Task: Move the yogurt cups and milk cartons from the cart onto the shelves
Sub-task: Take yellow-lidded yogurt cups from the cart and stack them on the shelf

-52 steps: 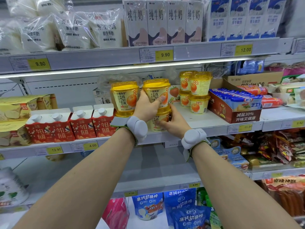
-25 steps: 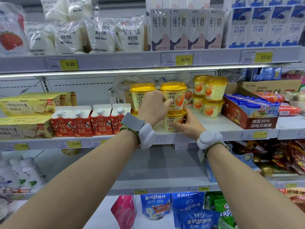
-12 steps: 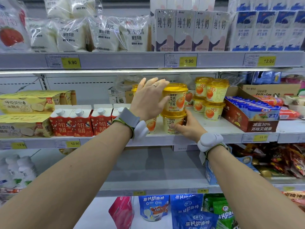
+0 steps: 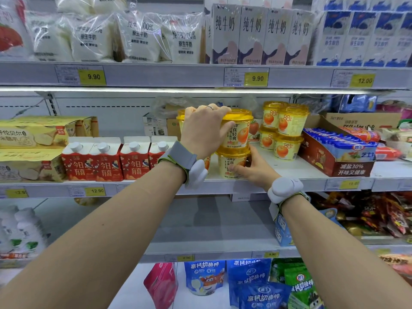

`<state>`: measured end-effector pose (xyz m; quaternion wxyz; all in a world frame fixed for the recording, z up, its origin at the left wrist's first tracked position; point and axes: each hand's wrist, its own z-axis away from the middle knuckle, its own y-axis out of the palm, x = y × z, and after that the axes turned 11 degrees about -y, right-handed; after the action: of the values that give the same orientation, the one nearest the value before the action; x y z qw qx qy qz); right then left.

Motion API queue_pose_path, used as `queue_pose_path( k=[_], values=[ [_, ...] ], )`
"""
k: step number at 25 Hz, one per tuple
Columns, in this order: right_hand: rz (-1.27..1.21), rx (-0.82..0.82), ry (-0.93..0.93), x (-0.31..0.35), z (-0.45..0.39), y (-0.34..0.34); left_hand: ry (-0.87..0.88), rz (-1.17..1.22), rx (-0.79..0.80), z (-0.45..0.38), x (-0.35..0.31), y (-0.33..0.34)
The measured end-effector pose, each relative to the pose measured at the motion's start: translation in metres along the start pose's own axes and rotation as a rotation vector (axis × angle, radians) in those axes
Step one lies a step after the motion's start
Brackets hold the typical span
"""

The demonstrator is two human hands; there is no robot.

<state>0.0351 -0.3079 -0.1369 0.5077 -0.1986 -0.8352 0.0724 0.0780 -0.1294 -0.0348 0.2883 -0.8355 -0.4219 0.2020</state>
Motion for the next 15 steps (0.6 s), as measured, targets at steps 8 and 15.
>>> queue_pose_path(
  k=[8, 15],
  values=[
    [-0.001, 0.025, -0.008, 0.0048, 0.0019, 0.0007, -0.022, 0.012, -0.009, -0.0015, -0.0004, 0.0015],
    [0.021, 0.032, 0.0, 0.0038, 0.0018, 0.0002, -0.026, 0.021, -0.004, -0.0021, -0.0009, 0.0017]
  ],
)
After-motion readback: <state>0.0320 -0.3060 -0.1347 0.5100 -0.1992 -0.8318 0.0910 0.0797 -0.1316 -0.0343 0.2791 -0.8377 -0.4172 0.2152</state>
